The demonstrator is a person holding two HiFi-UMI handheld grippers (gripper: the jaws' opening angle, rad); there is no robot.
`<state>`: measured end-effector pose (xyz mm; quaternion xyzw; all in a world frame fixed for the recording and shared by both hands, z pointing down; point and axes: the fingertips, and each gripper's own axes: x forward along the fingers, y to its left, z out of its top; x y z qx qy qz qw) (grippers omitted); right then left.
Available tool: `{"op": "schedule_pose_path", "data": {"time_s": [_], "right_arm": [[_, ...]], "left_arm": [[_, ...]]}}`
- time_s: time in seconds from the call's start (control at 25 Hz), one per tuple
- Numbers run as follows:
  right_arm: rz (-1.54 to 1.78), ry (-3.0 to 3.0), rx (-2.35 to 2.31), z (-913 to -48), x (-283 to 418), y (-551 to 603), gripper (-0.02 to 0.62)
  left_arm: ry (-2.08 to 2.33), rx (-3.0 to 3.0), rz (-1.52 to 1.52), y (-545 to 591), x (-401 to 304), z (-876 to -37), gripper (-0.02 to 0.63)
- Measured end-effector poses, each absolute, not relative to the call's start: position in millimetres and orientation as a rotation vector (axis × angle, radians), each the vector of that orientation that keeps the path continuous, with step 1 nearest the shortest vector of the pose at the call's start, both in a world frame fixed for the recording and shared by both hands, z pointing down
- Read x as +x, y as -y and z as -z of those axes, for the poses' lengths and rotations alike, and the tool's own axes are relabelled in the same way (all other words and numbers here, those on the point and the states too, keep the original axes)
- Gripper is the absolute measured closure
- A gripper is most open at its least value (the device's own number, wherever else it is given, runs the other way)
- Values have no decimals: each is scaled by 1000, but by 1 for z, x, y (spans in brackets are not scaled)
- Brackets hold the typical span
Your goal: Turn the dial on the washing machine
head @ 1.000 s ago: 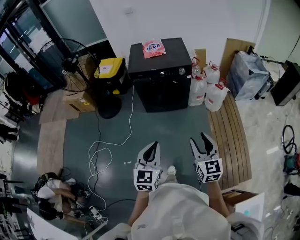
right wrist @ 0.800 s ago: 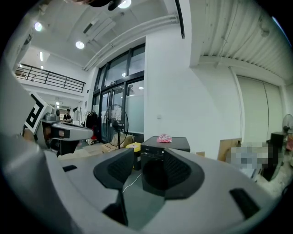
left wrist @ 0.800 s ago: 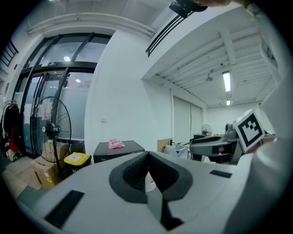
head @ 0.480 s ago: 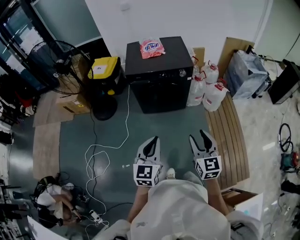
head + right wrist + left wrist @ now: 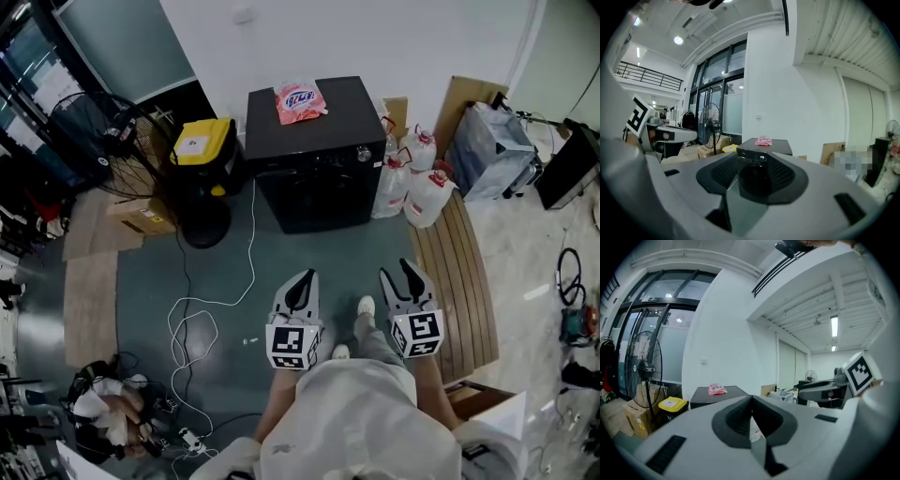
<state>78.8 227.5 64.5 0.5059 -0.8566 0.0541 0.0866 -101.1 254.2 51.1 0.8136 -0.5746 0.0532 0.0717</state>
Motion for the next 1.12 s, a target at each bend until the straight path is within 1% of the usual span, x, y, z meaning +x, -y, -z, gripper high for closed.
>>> {"op": "schedule_pose_path", "data": {"time_s": [0.32, 1.12], "right_arm": [[-210, 2561, 1480, -80, 82, -167, 411], [-306, 2625, 1279, -109, 87, 77, 411]], "left_arm": [[1749, 2419, -179, -197, -99, -58, 592], [1868, 2242, -279, 11, -84, -80, 592]]}}
